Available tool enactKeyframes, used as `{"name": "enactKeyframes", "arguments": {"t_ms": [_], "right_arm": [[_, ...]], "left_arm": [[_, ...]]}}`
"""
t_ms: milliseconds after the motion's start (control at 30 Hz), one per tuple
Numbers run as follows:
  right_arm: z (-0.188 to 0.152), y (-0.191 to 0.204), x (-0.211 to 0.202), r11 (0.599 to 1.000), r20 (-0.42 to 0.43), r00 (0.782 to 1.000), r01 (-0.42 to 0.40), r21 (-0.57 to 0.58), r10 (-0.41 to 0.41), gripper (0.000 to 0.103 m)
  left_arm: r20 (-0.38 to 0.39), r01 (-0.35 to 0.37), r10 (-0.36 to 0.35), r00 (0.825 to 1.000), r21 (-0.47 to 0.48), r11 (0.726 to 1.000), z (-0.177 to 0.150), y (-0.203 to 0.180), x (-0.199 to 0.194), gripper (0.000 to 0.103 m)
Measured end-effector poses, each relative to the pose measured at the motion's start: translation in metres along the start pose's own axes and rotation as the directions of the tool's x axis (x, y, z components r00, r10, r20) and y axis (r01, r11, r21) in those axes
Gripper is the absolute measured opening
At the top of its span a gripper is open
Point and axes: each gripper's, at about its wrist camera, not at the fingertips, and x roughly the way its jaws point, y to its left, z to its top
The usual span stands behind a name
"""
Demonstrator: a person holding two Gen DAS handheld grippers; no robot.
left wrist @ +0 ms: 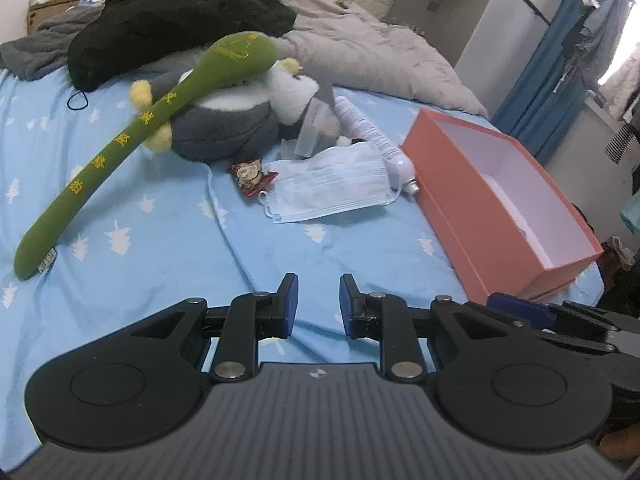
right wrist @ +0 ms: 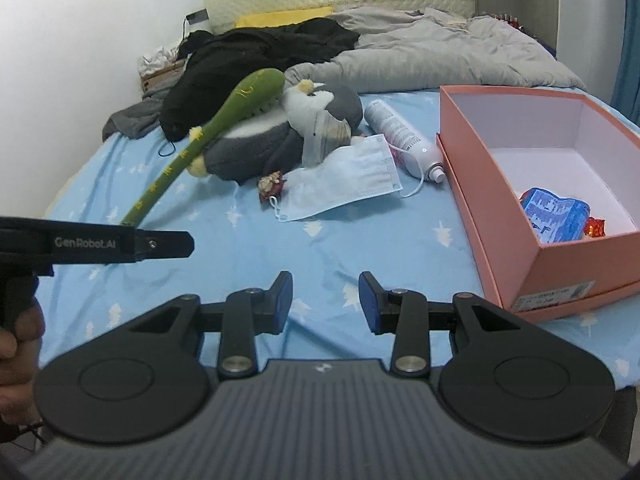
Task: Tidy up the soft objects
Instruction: 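Move both open tools from the box toward the white face mask and red candy packet, then close the right tool on the white face mask while the left tool grasps the red candy packet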
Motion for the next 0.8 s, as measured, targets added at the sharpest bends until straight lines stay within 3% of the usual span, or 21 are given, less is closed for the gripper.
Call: {"name": "enactKeyframes", "arguments": {"t_ms": [133,367,433,500,800], "right_arm": [[0.005,-0.005,0.016,1.0,-0.008,1.0,0.004,-0.012,-0.004,0.04],[0.015,-0.014,0.047,1.0,-0.02,1.0,0.003,-0.016,-0.004,0.04],[0.017,-0.015,0.059,1.0,-0.027,1.0,0.009,-0.022,-0.01,0.048],[0.02,-0.016,0.072,1.0,-0.033,0.999,0.015,-0.014,-0.015,0.069],[0.038,-0.023,0.133,1.0,-0.058,0.998,0.0,0.026,0.001,0.072]], "left_arm": [[0.0,-0.033,0.033,0.999,-0.011,0.999,0.004,0.007,0.02,0.038],[0.008,-0.071,0.071,0.997,-0.05,0.996,0.016,0.024,0.053,0.044],[0.003,-0.083,0.083,0.997,-0.048,0.995,0.02,0.027,0.063,0.05],[-0.01,-0.101,0.101,0.995,-0.037,0.994,0.024,0.03,0.074,0.05],[-0.004,-0.096,0.096,0.995,-0.066,0.993,0.05,0.053,0.127,0.052]]}}
